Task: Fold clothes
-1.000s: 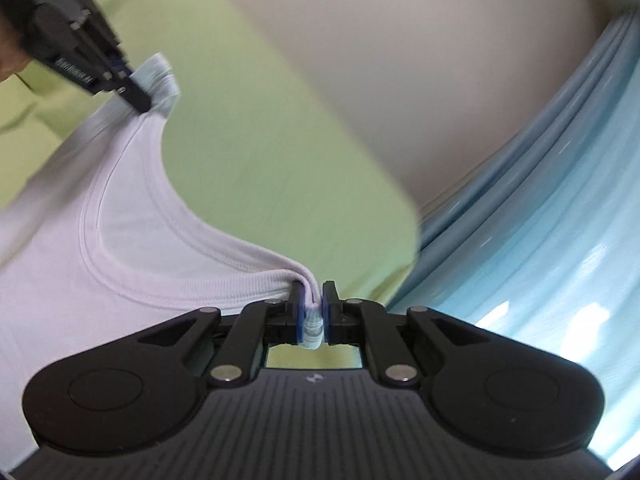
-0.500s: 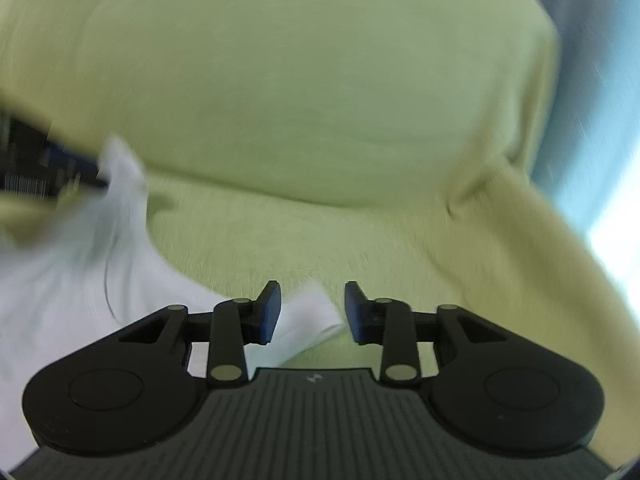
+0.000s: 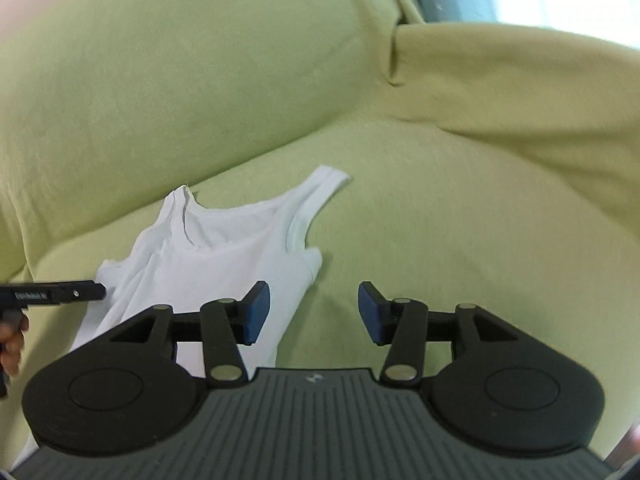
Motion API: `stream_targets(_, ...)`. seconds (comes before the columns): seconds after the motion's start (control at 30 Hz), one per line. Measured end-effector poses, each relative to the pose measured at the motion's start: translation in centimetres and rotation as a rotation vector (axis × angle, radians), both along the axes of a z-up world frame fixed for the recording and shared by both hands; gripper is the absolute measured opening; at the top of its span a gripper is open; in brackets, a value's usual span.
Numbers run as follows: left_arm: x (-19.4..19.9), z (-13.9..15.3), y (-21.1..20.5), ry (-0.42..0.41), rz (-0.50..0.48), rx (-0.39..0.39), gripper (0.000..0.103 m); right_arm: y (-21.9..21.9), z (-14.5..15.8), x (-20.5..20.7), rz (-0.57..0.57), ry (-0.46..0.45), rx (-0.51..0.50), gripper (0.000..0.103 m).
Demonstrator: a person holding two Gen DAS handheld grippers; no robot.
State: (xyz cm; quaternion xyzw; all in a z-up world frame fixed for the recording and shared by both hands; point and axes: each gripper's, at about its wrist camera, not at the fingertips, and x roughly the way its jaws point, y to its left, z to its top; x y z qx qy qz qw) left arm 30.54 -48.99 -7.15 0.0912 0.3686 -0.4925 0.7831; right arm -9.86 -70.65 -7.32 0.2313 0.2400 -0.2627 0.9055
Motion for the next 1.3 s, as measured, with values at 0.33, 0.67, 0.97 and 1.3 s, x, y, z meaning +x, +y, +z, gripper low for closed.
stream_targets(0.33, 4.4, 3.8, 0.8, -0.187, 0.087, 0.067, 0.001, -1.8, -3.5, 3.0, -0.038, -0.112, 0.081, 0.042)
stream_targets(0.67, 1.1, 3.4, 7.9, -0.2, 0.039, 0.036, 0.022, -3.4, -2.9, 4.2, 0.03, -0.077, 0.145, 0.002)
stream_targets(0.97, -7.9, 3.1, 10.8, -0.235, -0.142, 0.08, 0.039, 0.0, -0.3, -1.3, -0.096, 0.021, -0.005, 0.022)
stream_targets(1.3, -15.9, 3.0, 13.2, -0.208, -0.282, 0.05, 0.053, 10.5, 0.2, -11.6, -0.008, -0.043, 0.131, 0.039)
